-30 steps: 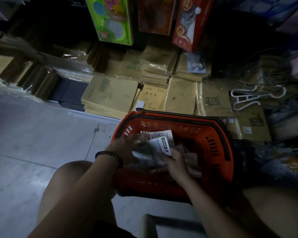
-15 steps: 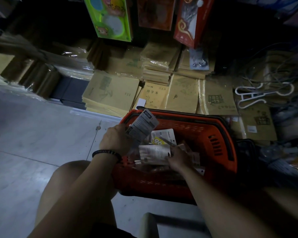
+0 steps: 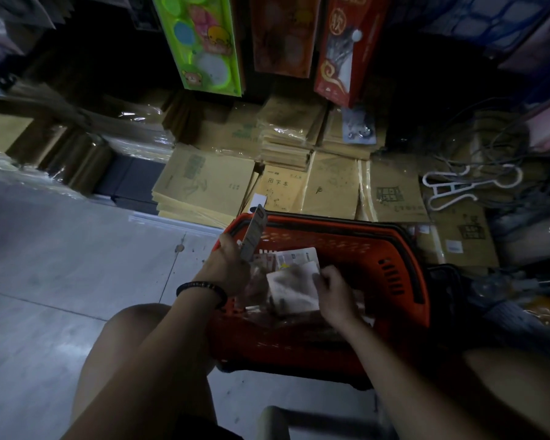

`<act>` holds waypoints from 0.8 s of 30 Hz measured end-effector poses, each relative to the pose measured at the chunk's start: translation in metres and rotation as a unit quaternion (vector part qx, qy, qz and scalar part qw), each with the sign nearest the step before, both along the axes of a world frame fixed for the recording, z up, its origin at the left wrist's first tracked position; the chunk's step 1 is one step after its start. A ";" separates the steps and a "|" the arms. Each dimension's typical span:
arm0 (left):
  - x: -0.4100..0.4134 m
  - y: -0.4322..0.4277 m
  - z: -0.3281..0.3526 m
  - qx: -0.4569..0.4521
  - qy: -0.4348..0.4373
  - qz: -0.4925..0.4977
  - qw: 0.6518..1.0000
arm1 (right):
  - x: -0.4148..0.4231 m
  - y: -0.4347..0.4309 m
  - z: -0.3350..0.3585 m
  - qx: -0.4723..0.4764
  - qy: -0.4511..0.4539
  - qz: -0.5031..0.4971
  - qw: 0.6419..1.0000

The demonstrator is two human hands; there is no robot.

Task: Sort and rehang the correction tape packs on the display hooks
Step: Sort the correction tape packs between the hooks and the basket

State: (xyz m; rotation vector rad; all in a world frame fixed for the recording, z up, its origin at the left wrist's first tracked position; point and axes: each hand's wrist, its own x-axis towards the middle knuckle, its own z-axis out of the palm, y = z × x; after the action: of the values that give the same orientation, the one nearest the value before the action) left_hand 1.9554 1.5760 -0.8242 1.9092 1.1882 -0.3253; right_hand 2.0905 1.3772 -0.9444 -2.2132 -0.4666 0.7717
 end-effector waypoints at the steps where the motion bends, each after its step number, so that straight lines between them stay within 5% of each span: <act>1: 0.000 -0.003 0.001 -0.014 -0.015 -0.004 1.000 | 0.003 -0.004 0.010 0.018 -0.009 -0.014 1.000; 8: 0.000 -0.034 0.003 0.037 -0.147 -0.067 0.986 | 0.013 -0.007 0.085 0.143 -0.016 -0.073 0.987; 12: -0.004 -0.050 0.010 0.009 -0.216 -0.059 0.974 | 0.004 0.006 0.132 0.197 0.154 -0.172 0.953; 16: -0.006 -0.075 0.025 -0.124 -0.233 0.002 0.965 | -0.007 0.015 0.170 0.221 0.334 -0.128 0.907; 19: -0.007 -0.096 0.033 -0.174 -0.265 0.063 0.946 | -0.016 0.017 0.198 0.244 0.279 -0.061 0.927; 24: 0.001 -0.099 0.083 -0.279 -0.311 0.271 0.867 | -0.010 0.006 0.247 0.222 0.157 0.087 0.958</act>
State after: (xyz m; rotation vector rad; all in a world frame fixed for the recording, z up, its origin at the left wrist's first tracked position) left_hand 1.9560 1.4766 -0.7412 0.9909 0.9815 0.2311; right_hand 2.0806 1.3832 -0.6977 -1.6152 -0.6115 0.9825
